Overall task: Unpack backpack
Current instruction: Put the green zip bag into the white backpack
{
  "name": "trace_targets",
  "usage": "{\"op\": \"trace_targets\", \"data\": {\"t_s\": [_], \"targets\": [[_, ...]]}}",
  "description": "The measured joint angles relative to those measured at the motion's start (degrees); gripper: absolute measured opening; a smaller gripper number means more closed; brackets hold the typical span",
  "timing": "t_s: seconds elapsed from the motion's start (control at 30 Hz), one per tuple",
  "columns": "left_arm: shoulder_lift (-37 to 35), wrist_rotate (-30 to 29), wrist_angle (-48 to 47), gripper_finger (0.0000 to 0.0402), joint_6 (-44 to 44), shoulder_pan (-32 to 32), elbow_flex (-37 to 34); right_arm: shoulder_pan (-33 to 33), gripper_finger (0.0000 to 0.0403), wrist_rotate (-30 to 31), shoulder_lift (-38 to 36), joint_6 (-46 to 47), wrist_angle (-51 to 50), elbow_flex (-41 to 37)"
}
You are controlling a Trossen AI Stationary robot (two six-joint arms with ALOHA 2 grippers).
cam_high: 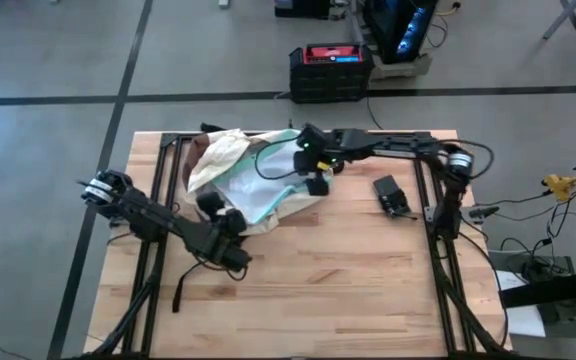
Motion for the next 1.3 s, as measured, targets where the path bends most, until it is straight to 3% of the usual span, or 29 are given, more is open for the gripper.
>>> {"op": "trace_targets", "data": {"t_s": [0.47,0.63,0.9,1.0,1.13,1.2,1.3], "targets": [[-4.5,2.5,-1.7,0.0278,4.4,0.6,3.1,0.2,0.0283,-1.7,-21.0,3.7,1.2,-7.4],[-9.5,12.5,0.9,0.0290,7.1,2.0,0.5,0.2,0.0270,-1.6,-24.2,6.0,1.4,-12.3],[-9.2,13.7,13.8,0.0299,15.1,6.1,-7.4,0.6,0.0249,-1.6,-25.4,9.1,4.3,-18.2],[-7.0,14.3,14.5,0.0291,16.1,8.1,-10.3,0.8,0.0241,-1.5,-25.5,11.8,2.7,-19.1],[-4.7,18.3,11.4,0.0243,14.4,9.2,-12.1,1.8,0.0229,-1.4,-25.8,18.3,-0.8,-19.5],[-4.0,20.1,7.3,0.0191,13.4,9.1,-11.7,2.4,0.0223,-1.4,-26.2,22.6,-1.8,-19.7],[-3.9,21.2,0.2,0.0079,10.7,8.6,-9.3,3.9,0.0215,-1.4,-26.4,26.1,-1.6,-20.8]]}}
